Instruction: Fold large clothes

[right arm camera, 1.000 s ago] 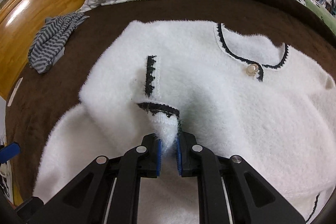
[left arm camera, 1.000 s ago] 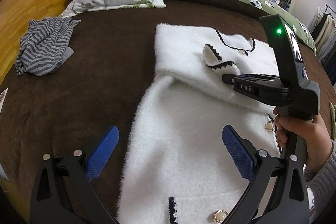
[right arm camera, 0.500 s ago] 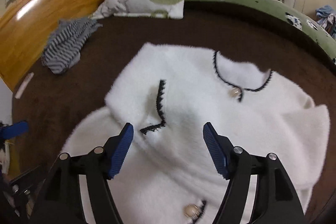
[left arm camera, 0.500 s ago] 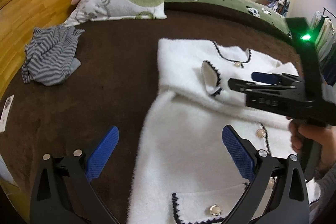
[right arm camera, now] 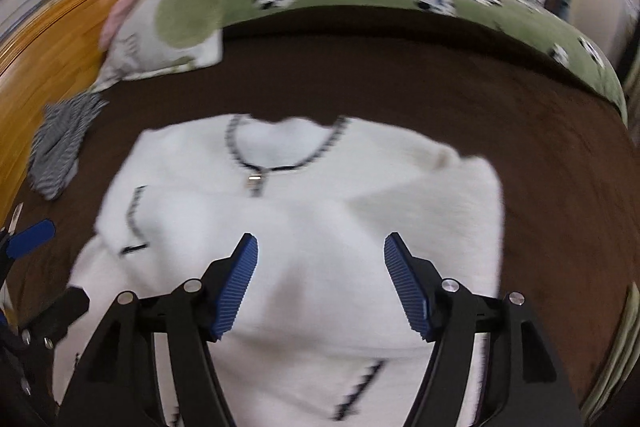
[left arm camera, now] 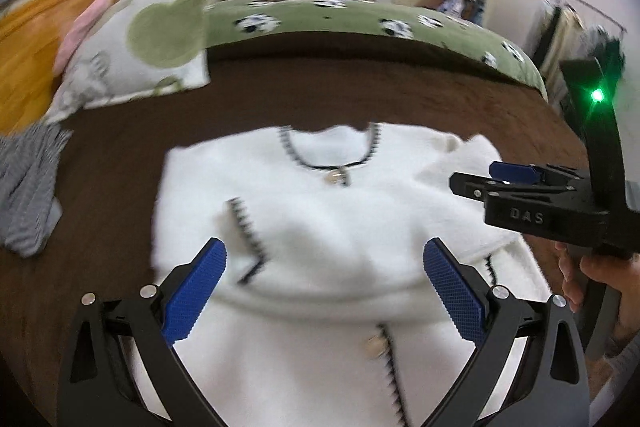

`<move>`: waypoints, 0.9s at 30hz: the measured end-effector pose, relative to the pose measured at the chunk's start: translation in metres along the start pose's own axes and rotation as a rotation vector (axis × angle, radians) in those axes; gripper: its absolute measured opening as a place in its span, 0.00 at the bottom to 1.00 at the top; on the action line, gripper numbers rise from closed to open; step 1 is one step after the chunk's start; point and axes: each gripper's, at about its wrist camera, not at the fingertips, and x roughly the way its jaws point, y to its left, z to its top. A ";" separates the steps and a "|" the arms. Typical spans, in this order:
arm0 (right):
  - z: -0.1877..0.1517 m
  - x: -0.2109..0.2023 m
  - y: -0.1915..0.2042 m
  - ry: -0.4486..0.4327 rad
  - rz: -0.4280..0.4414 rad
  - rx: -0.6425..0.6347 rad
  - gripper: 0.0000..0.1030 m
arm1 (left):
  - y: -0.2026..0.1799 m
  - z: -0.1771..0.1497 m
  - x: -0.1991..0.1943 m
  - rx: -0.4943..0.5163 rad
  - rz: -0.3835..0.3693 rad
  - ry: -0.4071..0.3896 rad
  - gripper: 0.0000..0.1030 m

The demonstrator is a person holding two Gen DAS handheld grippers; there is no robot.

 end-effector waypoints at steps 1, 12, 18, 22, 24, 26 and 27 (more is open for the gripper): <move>-0.001 0.002 -0.008 0.002 -0.002 0.012 0.65 | -0.011 0.002 0.007 0.017 -0.012 0.002 0.94; -0.023 0.053 -0.067 0.037 -0.050 0.089 0.64 | -0.051 -0.004 0.088 0.007 -0.043 0.082 0.94; -0.033 0.078 -0.072 0.038 -0.121 0.050 0.63 | -0.008 -0.030 0.112 -0.081 0.049 0.138 0.94; -0.030 0.086 -0.073 0.018 -0.149 0.036 0.70 | 0.015 -0.045 0.108 -0.089 -0.004 0.106 0.94; -0.027 0.090 -0.073 0.015 -0.153 0.038 0.72 | 0.015 -0.046 0.105 -0.074 -0.005 0.106 0.94; -0.026 0.092 -0.075 0.013 -0.152 0.045 0.73 | 0.017 -0.049 0.102 -0.084 -0.009 0.099 0.94; -0.025 0.094 -0.076 0.011 -0.151 0.048 0.74 | 0.018 -0.049 0.101 -0.092 -0.014 0.096 0.94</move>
